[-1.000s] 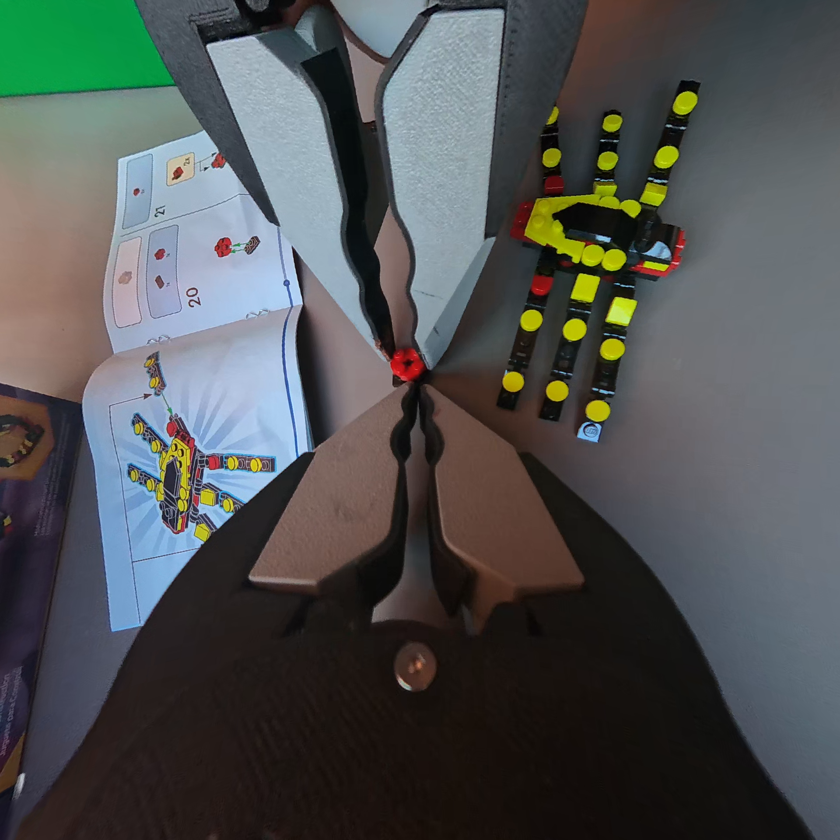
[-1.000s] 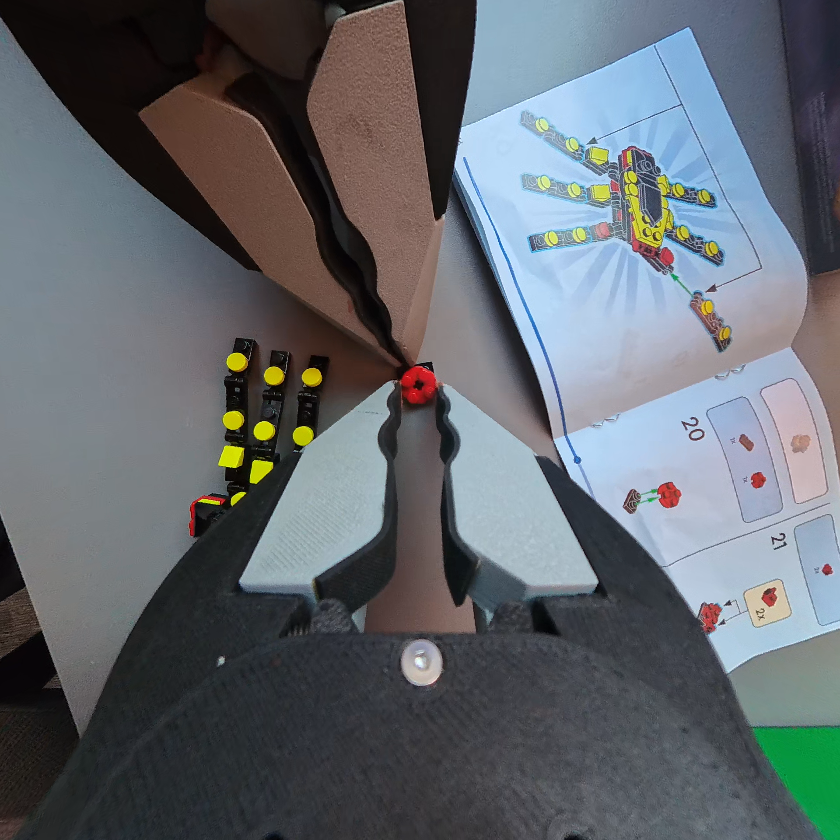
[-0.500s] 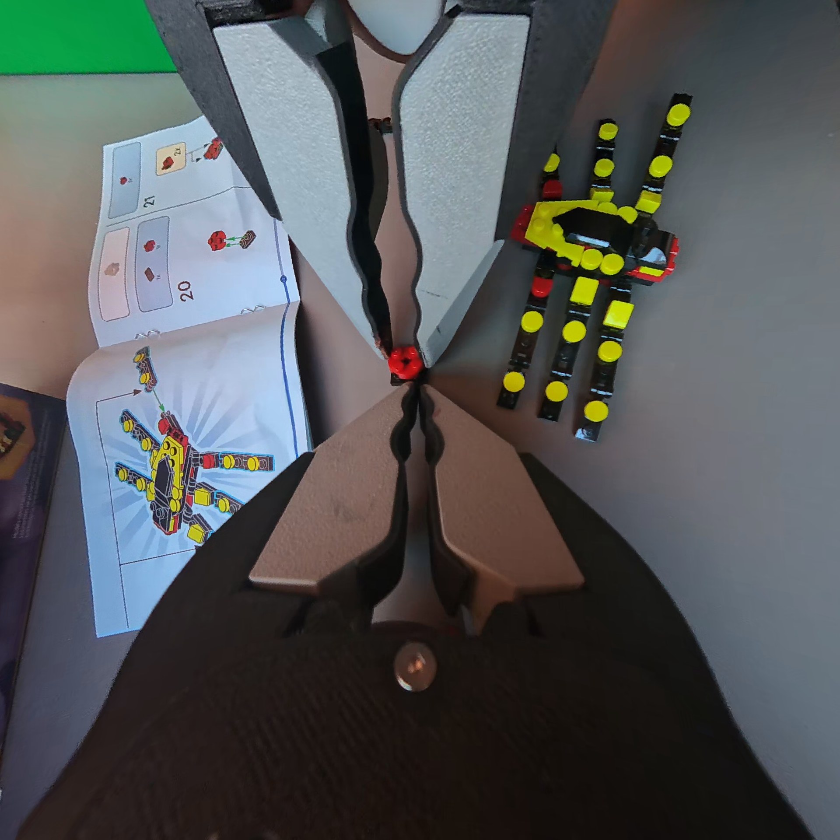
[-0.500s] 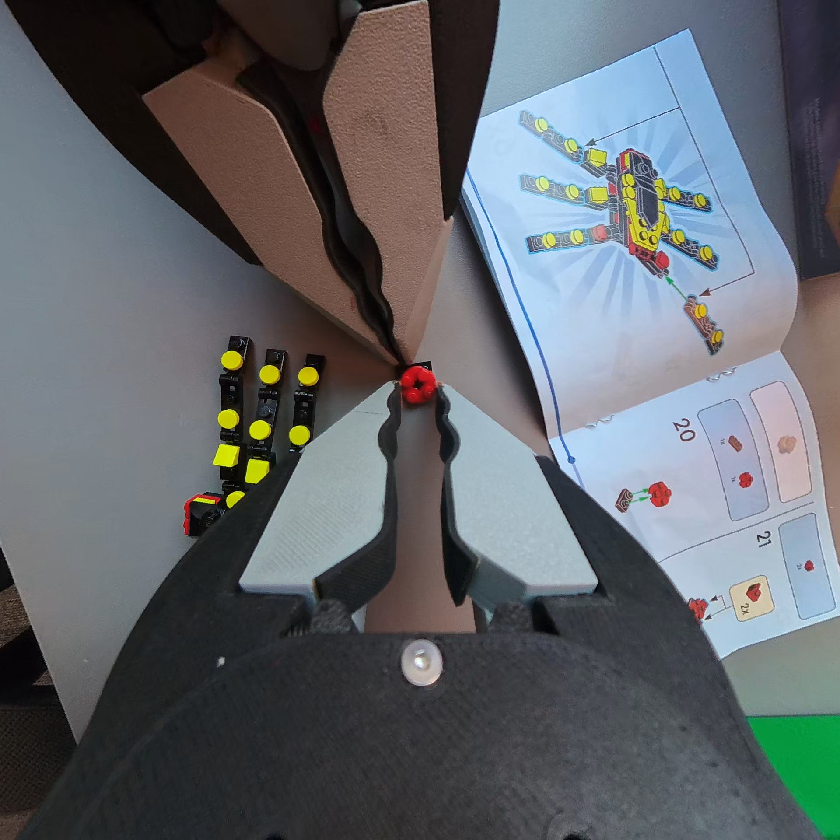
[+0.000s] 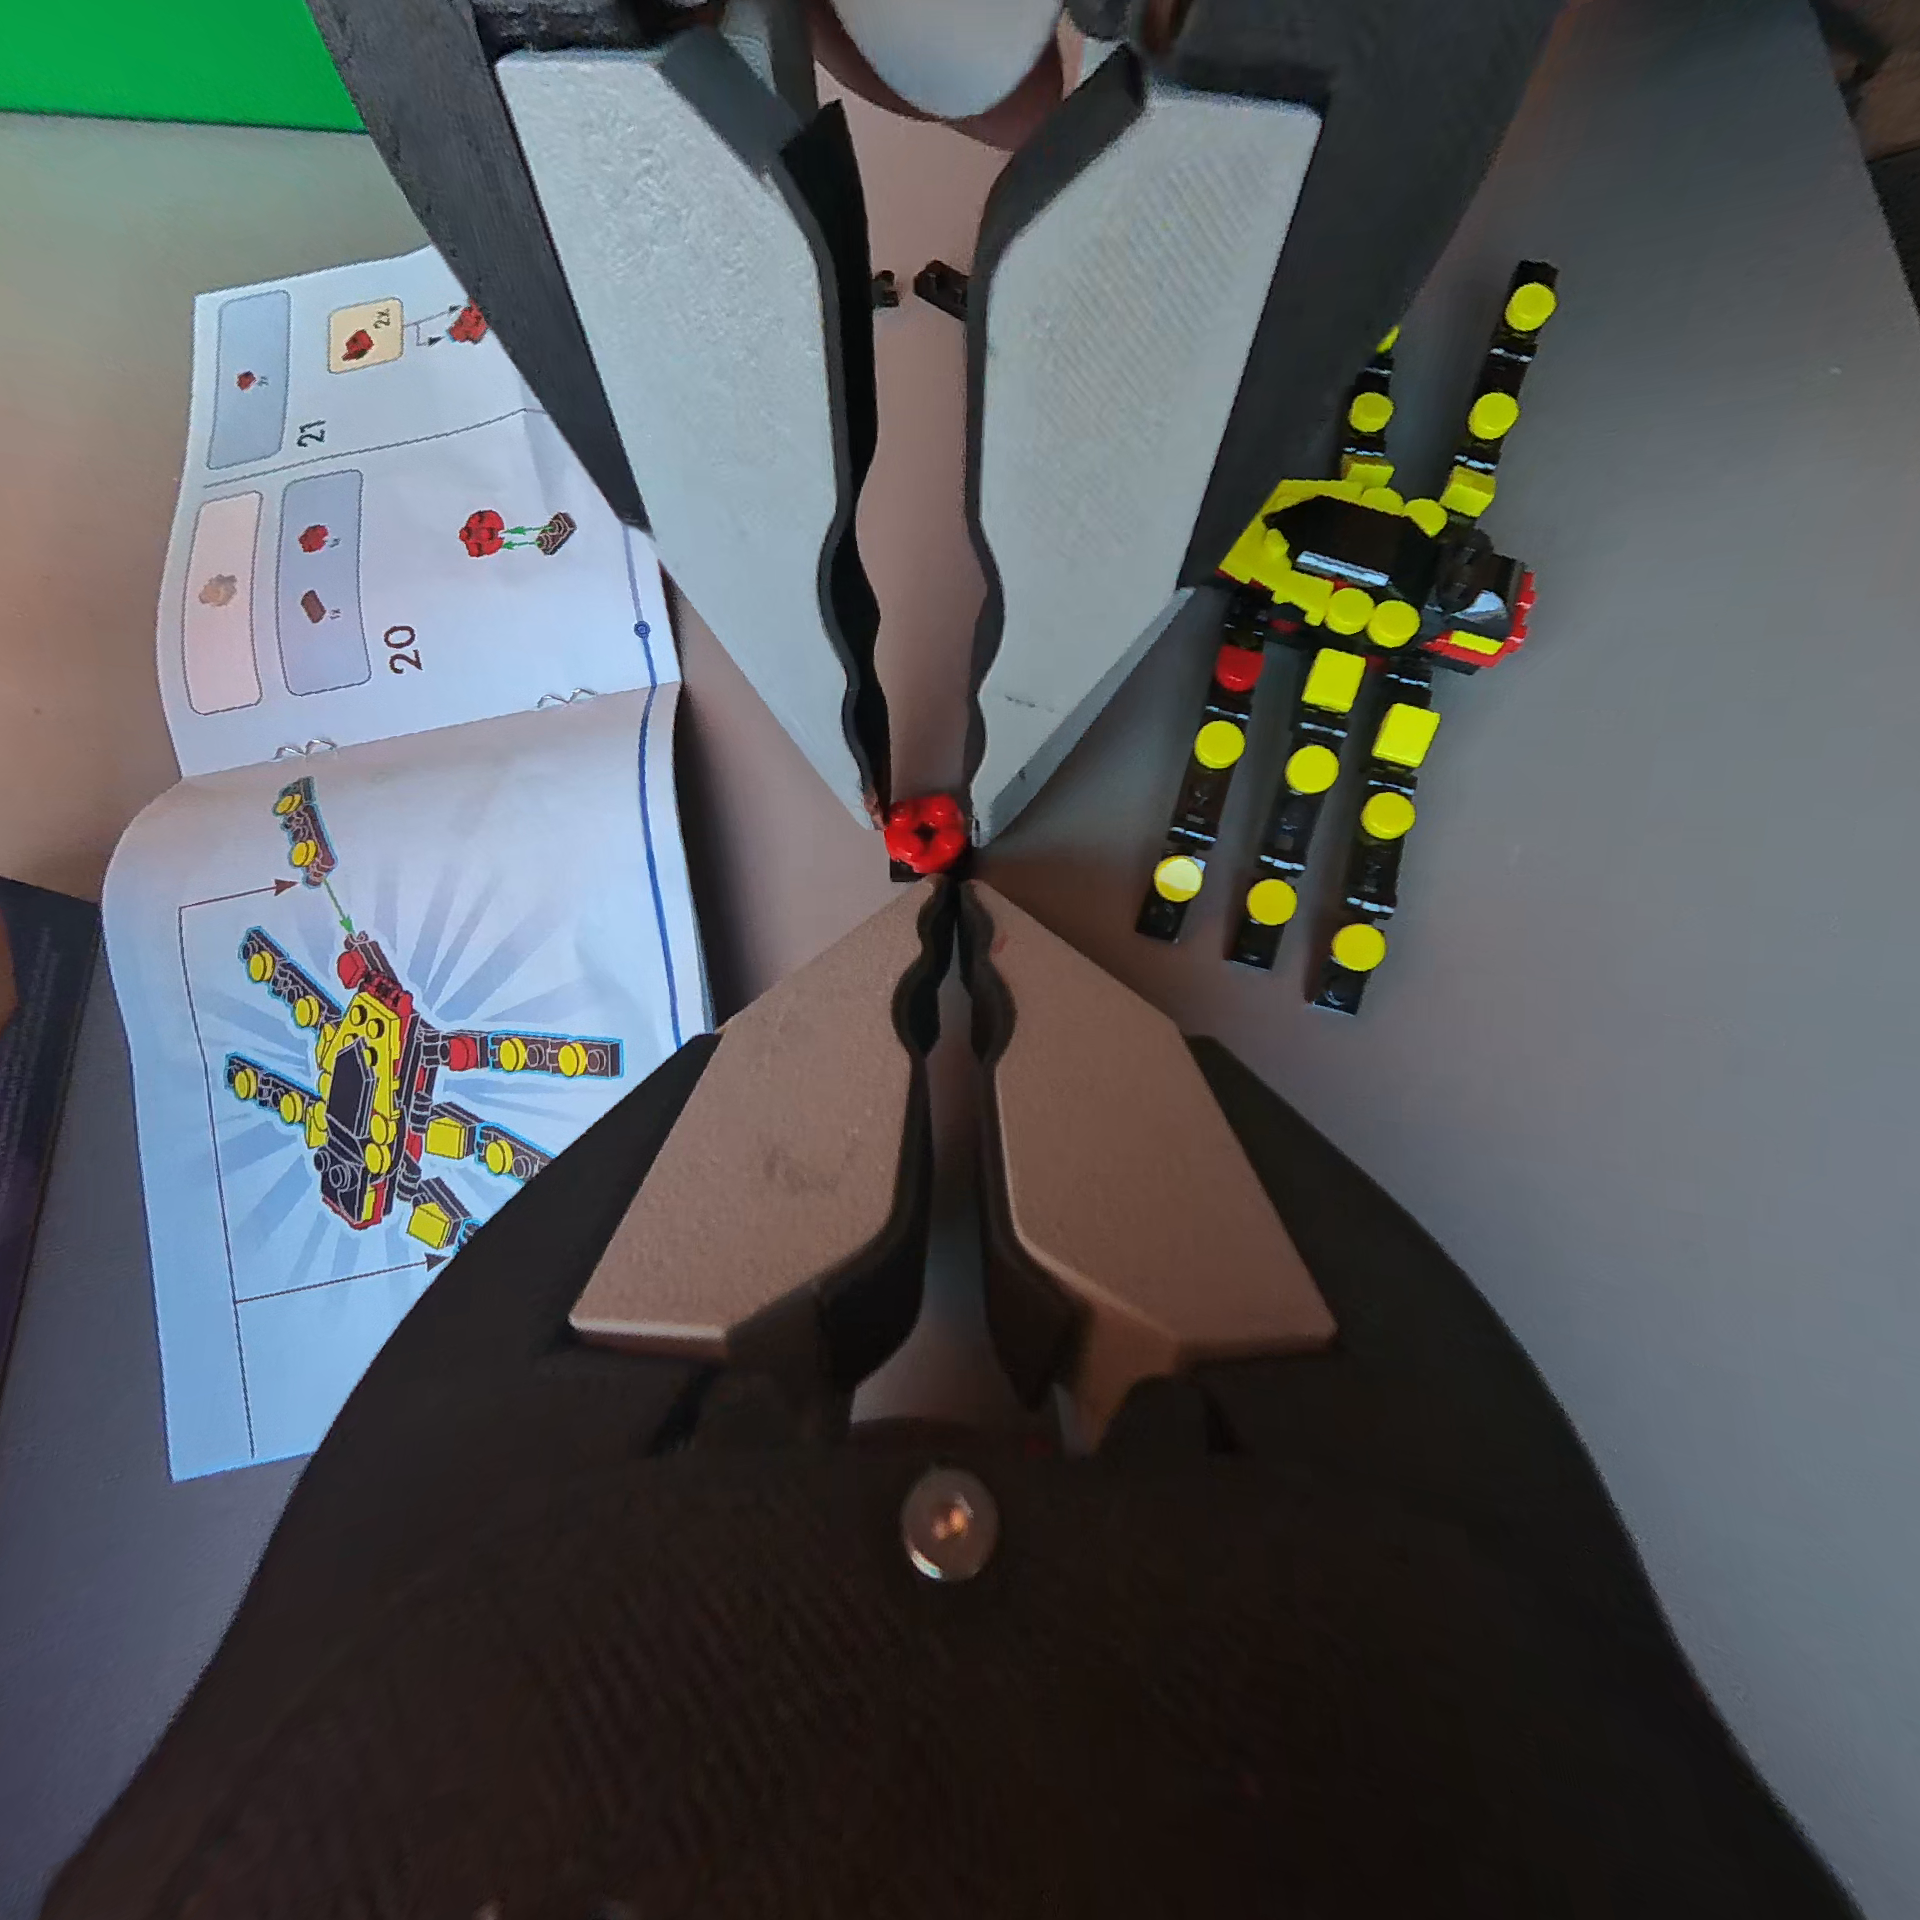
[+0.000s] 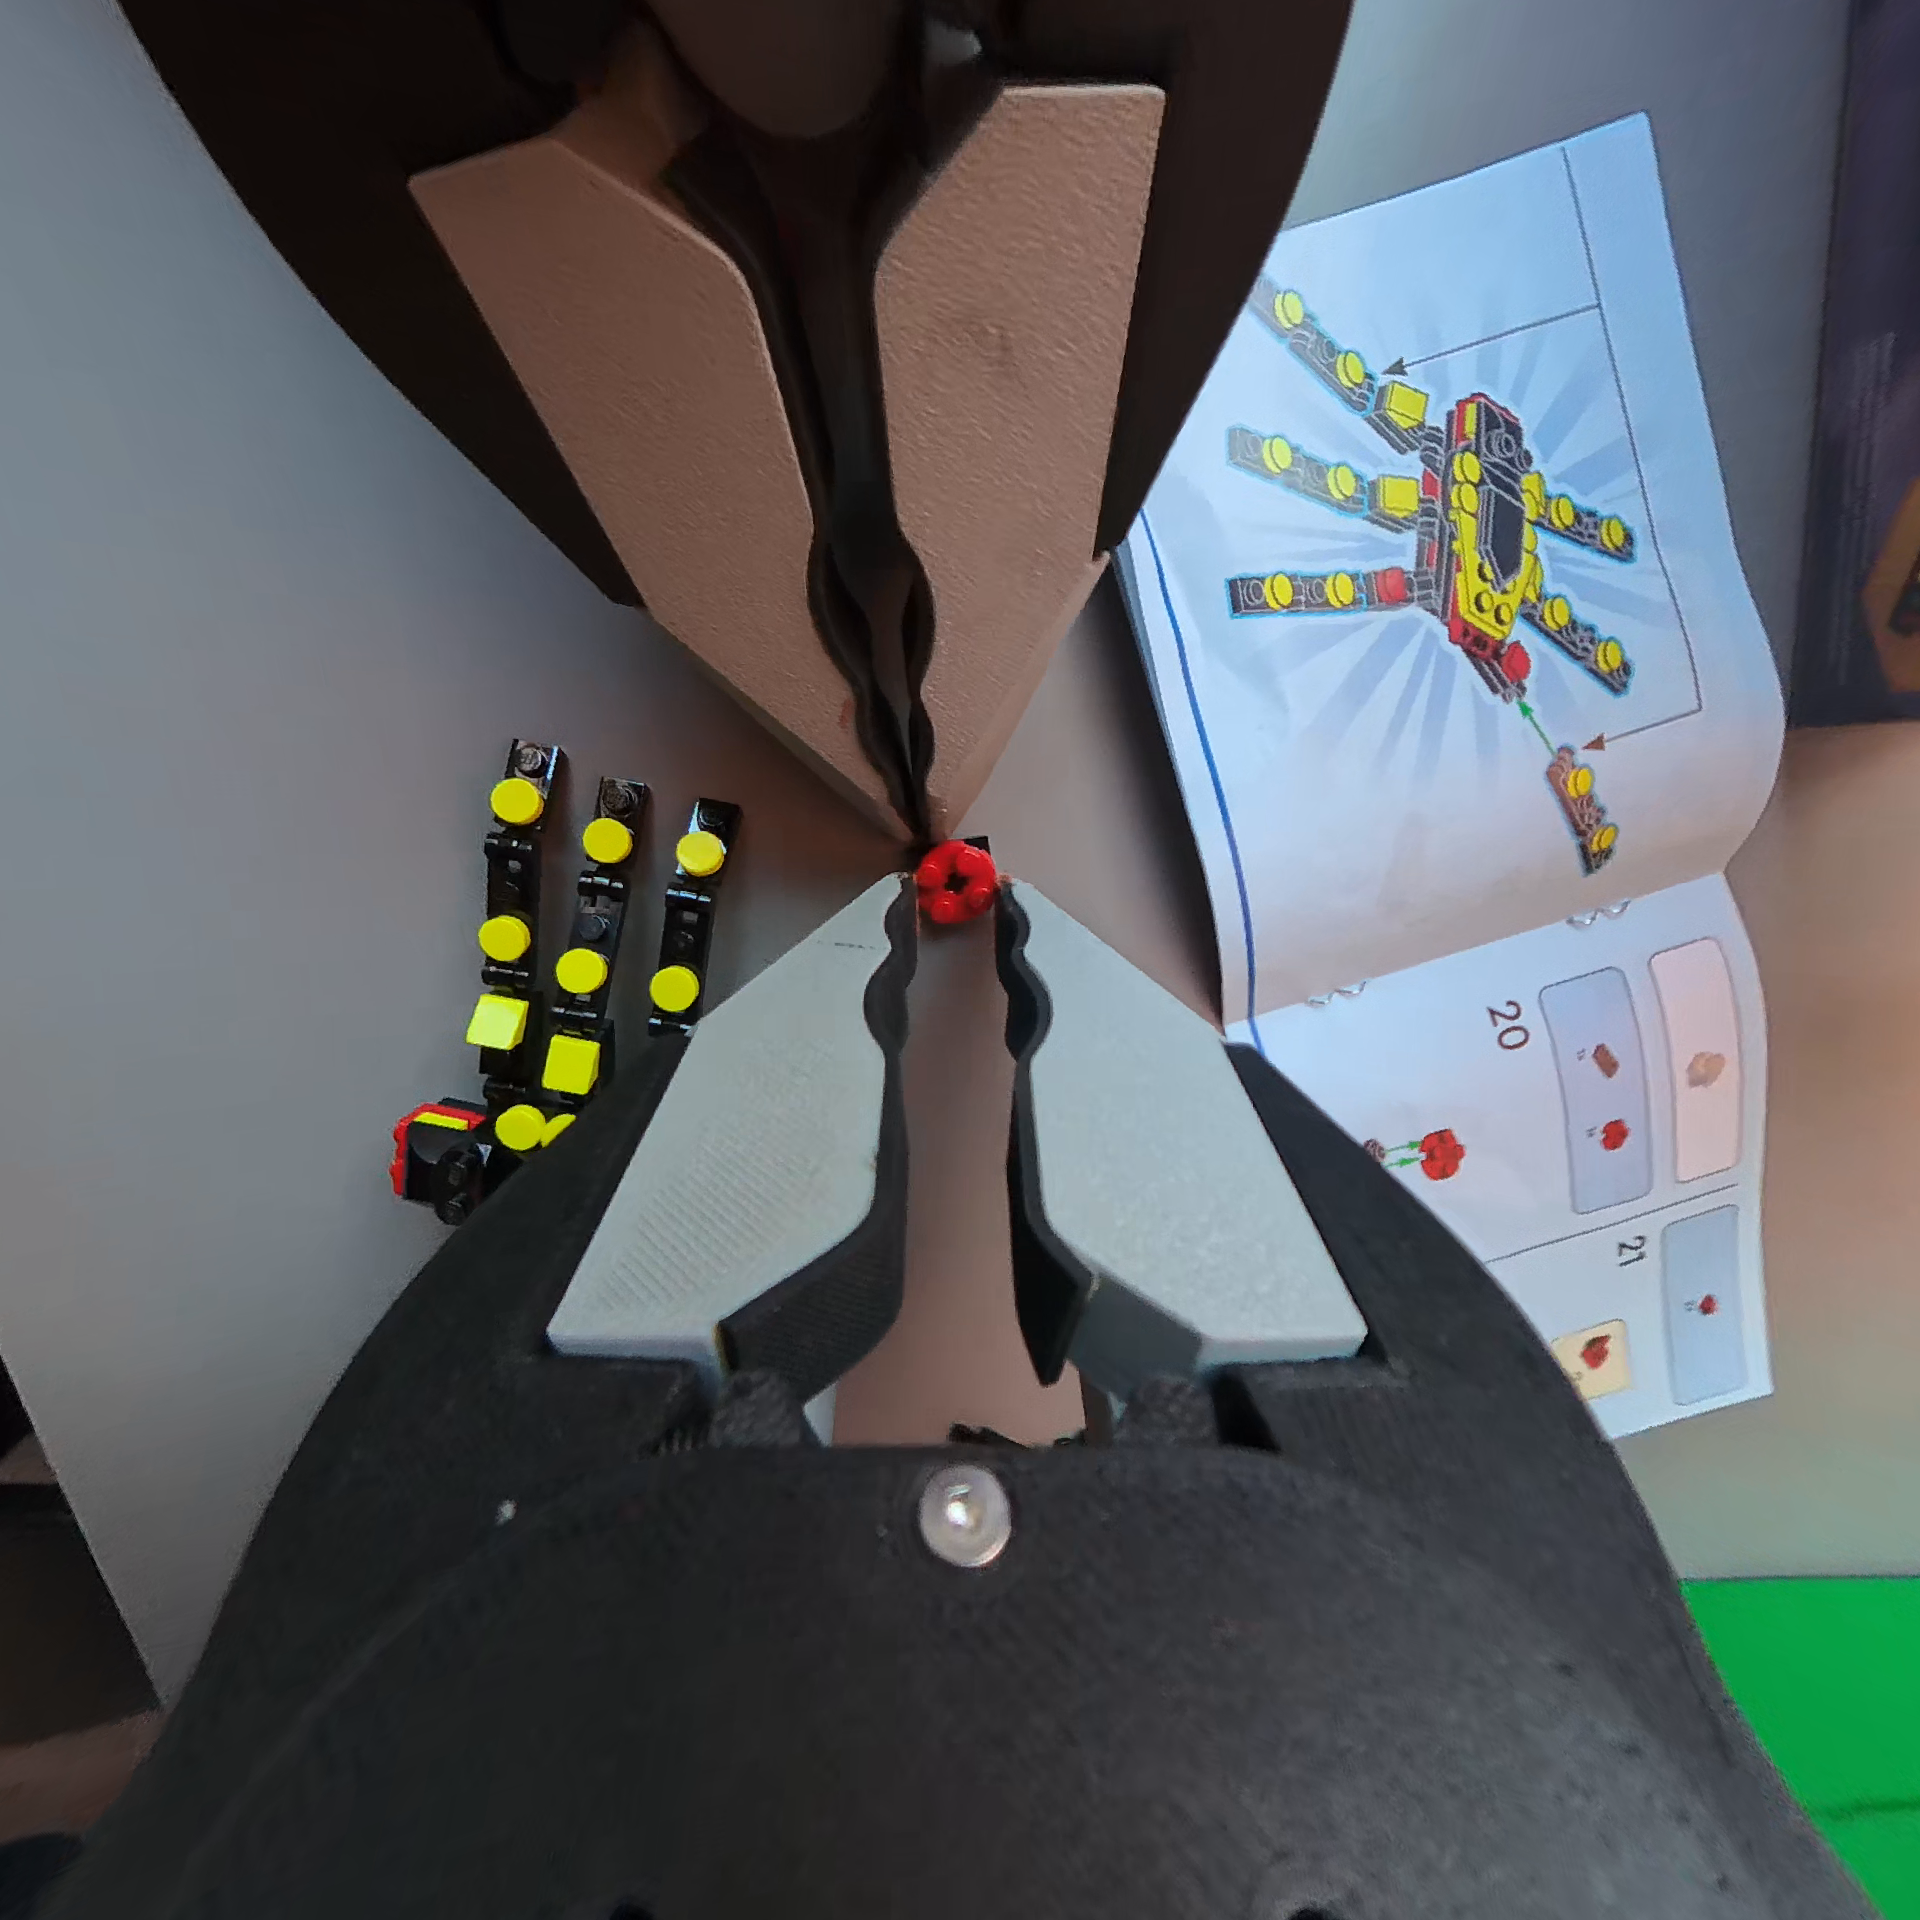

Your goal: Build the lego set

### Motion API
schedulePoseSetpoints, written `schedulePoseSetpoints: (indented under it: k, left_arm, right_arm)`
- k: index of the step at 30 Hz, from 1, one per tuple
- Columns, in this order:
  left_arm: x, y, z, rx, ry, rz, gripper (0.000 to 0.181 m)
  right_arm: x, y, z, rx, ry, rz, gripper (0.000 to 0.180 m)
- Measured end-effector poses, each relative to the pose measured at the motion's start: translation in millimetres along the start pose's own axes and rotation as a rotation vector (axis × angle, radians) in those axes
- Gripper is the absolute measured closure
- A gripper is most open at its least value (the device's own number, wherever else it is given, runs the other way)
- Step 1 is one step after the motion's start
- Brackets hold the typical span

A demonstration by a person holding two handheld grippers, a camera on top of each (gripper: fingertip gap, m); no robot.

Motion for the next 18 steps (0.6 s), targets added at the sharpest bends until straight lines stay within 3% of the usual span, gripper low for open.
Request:
schedulePoseSetpoints:
  k: [1, 18]
  left_arm:
    - [-0.2, 0.1, -0.4, 0.003, 0.004, -0.001, 0.181]
    - [-1.0, 1.6, -3.6, 0.055, 0.016, -0.006, 0.181]
  right_arm:
    - [0.0, -0.1, 0.9, 0.005, 0.001, 0.000, 0.168]
    - [-0.7, -2.2, 3.4, 0.042, -0.046, 0.008, 0.168]
Point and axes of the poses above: each gripper's, where its closed fingertips meet, y back along the fingers, x out of its top, z = x × y across the jaws, the point moved 9 cm from there along y, back along the fingers, and after that the axes turned 11 degrees about z, right-handed, at the moved point
